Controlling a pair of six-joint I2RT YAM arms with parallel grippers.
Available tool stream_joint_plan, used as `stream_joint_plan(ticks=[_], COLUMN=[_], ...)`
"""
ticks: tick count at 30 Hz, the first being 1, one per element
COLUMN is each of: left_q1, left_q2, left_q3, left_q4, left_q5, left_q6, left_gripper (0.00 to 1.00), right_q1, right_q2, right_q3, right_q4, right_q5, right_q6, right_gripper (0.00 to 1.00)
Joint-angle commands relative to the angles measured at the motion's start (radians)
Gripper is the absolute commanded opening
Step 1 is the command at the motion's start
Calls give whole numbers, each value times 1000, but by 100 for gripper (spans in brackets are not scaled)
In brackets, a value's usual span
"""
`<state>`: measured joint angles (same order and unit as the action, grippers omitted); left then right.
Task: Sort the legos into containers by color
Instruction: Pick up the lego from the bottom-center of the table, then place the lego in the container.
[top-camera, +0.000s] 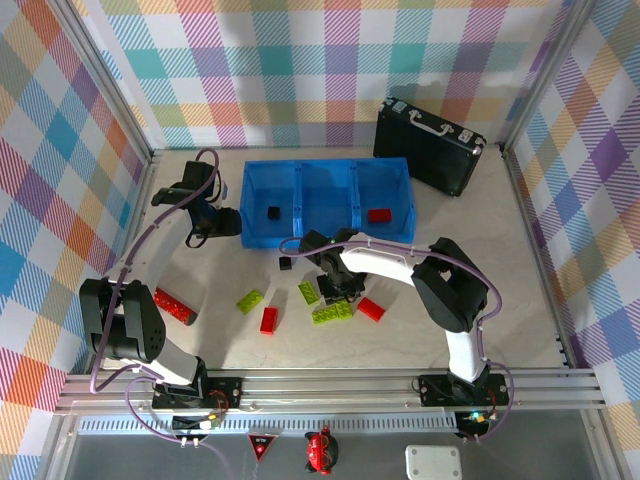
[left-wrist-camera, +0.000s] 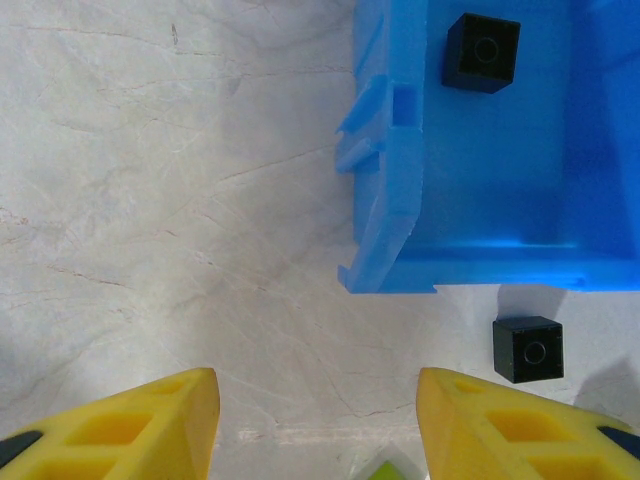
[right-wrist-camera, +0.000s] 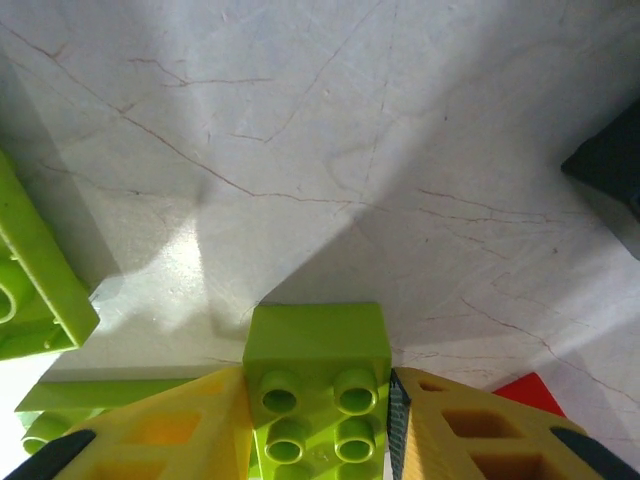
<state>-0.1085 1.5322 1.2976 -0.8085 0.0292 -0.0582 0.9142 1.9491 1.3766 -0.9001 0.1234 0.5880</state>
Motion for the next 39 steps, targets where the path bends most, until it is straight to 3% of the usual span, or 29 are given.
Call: stream_joint_plan(ticks=[1,11,19,39], left_q1=[9,9,8,9], left_q2=[-8,-25,-34,-51], left_q3=[-1,-8,-13,-22], left_q4=[-6,3,8,23], left_q5=[3,-7,-12,-23], left_q6=[17,17,14,8], left_gripper=[55,55,55,55], right_q1=[6,2,-41,-225], right_q2=[-30,-57,-21,259], right_q3=[27,114,290,792], right_q4=[-43,-106,-144,-166], right_q5=[33,81,98,14], right_q6=[2,-30,-96,-169], right_gripper=[40,40,40,39])
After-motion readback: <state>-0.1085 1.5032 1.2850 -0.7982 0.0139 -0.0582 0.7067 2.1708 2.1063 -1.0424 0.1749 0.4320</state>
